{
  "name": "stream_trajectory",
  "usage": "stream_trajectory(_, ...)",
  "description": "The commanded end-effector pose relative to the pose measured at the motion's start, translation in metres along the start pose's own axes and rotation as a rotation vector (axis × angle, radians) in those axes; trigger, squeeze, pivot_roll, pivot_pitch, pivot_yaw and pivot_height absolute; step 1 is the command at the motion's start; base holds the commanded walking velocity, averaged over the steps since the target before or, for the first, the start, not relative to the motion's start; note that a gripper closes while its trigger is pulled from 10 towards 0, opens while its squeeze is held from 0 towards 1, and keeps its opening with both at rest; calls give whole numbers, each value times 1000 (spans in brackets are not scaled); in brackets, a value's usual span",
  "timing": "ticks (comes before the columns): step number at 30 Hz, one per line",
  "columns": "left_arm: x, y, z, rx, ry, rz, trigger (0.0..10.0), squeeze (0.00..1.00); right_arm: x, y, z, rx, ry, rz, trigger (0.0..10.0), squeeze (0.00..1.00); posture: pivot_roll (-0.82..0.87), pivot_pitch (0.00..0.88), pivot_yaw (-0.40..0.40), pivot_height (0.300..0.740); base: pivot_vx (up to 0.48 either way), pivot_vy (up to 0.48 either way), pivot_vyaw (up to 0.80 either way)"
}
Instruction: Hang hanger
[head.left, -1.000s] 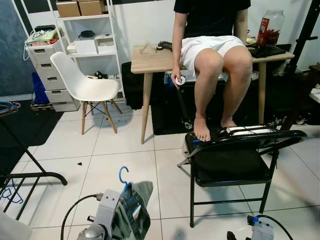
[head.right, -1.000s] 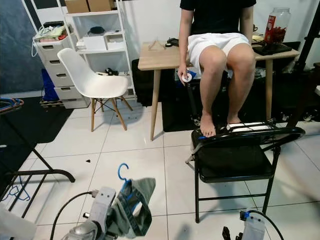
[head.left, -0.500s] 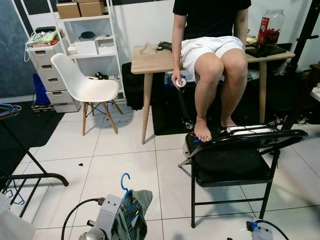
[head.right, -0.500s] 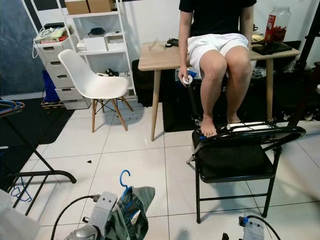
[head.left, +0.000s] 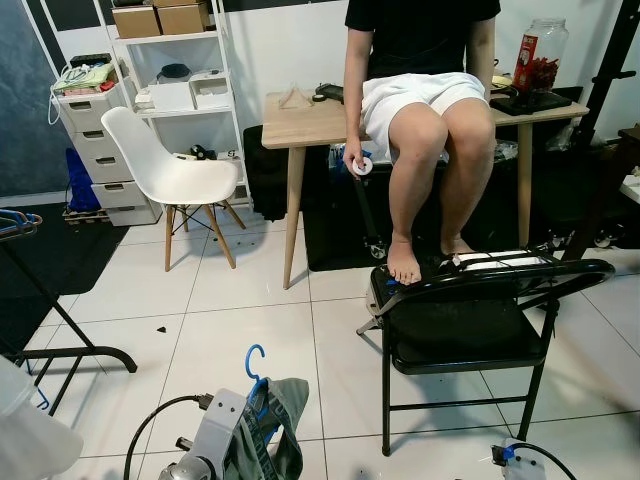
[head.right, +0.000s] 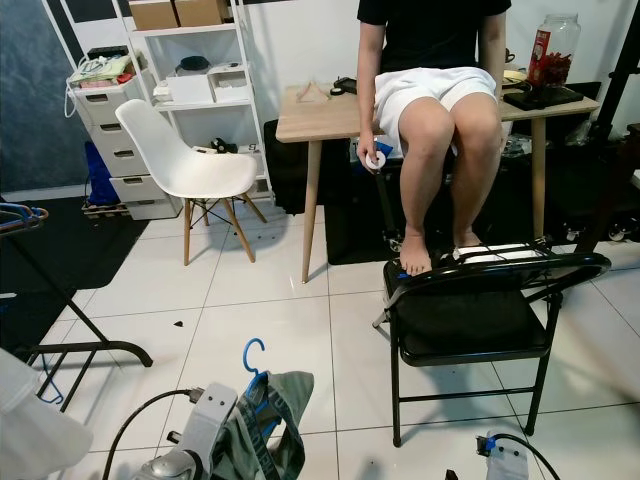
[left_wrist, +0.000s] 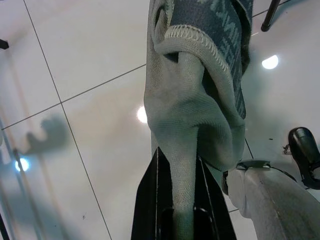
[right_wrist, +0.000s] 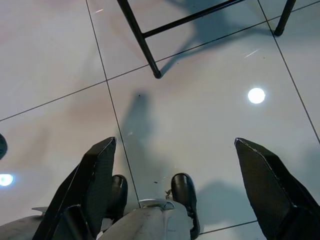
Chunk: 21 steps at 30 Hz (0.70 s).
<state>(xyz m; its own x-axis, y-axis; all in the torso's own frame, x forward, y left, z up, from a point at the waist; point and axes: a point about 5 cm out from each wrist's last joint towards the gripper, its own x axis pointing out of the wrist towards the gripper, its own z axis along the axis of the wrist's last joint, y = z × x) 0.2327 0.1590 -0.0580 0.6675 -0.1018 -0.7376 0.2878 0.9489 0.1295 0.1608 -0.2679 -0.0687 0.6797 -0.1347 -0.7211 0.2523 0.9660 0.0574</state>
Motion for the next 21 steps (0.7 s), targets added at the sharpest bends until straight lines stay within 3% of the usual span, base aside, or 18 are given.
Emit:
stream_trajectory(1,0,2,5,12,-19,6,10000,0,2,4,2,-20,5,15,10000,0,158,0,61,740,0,0,0)
stream_trajectory(12,0,1,3,-75,-31,22,10000,0,2,1,0,-23,28,-24,10000,0,175,0,80,740,0,0,0)
stream_trajectory(14,-1,10,1,-91,-32,32,10000,0,2,5,-2,11,15,-35,10000,0,147,0,160,740,0,0,0)
stream_trajectory(21,-5,23,-8,-102,0,49,10000,0,3,12,-2,54,-18,-41,10000,0,137,0,201,740,0,0,0)
